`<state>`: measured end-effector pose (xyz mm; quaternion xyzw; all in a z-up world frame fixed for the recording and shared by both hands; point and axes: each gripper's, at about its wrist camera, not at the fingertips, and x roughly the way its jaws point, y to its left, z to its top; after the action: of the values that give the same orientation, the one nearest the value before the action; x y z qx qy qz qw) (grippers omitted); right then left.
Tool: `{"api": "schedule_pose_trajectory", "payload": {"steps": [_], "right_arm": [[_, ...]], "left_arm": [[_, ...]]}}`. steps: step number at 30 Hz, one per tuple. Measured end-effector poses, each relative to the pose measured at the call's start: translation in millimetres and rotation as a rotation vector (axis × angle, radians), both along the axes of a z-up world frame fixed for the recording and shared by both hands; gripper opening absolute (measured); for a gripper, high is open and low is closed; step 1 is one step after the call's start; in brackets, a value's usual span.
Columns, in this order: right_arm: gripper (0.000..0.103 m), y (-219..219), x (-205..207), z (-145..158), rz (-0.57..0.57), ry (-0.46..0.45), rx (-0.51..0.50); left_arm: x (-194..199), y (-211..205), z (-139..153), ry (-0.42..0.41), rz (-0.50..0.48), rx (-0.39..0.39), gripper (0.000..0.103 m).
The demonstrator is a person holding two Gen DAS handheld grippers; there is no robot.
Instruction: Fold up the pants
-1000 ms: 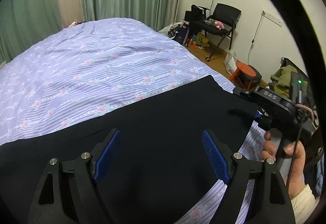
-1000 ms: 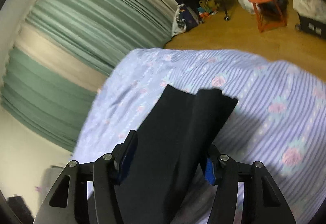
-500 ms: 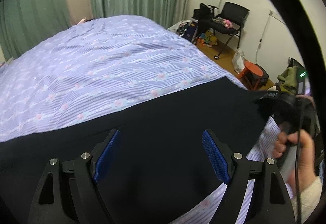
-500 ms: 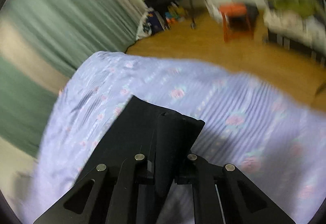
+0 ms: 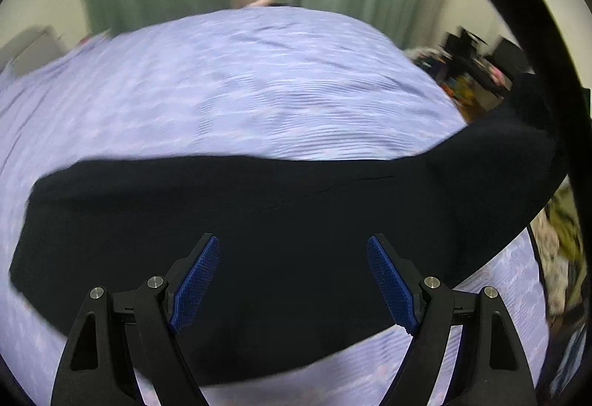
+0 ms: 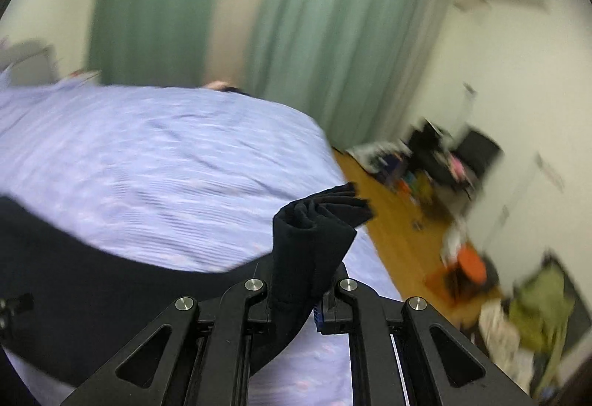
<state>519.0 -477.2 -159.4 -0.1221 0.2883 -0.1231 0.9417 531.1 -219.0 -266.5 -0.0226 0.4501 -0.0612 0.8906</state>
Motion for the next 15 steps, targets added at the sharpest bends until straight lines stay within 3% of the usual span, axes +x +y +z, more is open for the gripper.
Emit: {"api": "schedule_pose_trajectory", "payload": {"steps": [4,8,15], "right_arm": [[0.011,80,9,6,0.164,0.052,-0.096],[0.011,148,16,-8,0.289,0.126,-0.088],[0.011,248,25,-94,0.409,0.351,0.028]], "left_arm": [[-26,50,10,-0.002,0.092,0.022,0.082],[-57,101,17,-0.006,0.186,0.033,0.082],[-100,156,4,0.042,0.279,0.059,0.082]]}}
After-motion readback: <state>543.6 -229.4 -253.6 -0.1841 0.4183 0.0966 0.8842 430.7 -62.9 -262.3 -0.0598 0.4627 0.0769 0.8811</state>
